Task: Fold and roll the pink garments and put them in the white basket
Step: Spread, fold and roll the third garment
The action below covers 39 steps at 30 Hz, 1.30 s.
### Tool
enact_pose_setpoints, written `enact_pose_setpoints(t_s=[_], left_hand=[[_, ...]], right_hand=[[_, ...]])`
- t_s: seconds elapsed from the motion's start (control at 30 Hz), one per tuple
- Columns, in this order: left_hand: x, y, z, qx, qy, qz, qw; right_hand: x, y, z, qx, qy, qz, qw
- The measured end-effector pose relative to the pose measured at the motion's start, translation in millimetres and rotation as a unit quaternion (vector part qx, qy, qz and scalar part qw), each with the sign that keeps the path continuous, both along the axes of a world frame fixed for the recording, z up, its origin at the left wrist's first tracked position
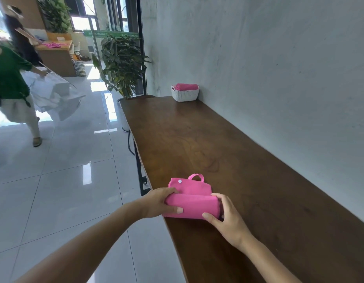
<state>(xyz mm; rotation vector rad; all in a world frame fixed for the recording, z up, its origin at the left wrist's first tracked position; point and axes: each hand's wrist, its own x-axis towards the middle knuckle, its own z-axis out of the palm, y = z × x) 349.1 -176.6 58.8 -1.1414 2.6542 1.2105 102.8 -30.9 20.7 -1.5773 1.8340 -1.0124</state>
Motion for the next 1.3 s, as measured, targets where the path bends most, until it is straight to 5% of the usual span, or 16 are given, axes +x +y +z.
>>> enact_pose_setpoints(t_s=[0.1, 0.33, 0.57, 0.77, 1.0, 1.3], left_hand=[[2.6, -1.9, -6.6, 0.075, 0.015, 0.018, 0.997], [-4.2, 10.4, -10.6, 0.12, 0.094, 0.114, 0.982], [-14.6, 26.2, -13.8, -0.122, 0.083, 0.206, 0.967], [-16.9, 37.5, -16.4, -0.412, 0.124, 0.04, 0.902], [-36.1, 40.4, -34.9, -0.475, 0.034, -0.005, 0.879], [-40.0, 13.6, -1.5, -0.417, -0.041, -0.076, 0.905]], right_hand=[[3.7, 9.1, -4.9, -0.002, -0.047, -0.017, 0.999], [1.8, 12.9, -4.6, 0.078, 0.027, -0.047, 0.995], [-3.5, -11.3, 8.2, 0.159, 0.026, -0.081, 0.984], [-2.7, -30.7, 14.7, 0.17, 0.034, -0.13, 0.976], [9.4, -33.0, 15.4, 0.047, 0.025, -0.126, 0.991], [3.5, -9.6, 17.2, 0.069, 0.052, -0.021, 0.996]])
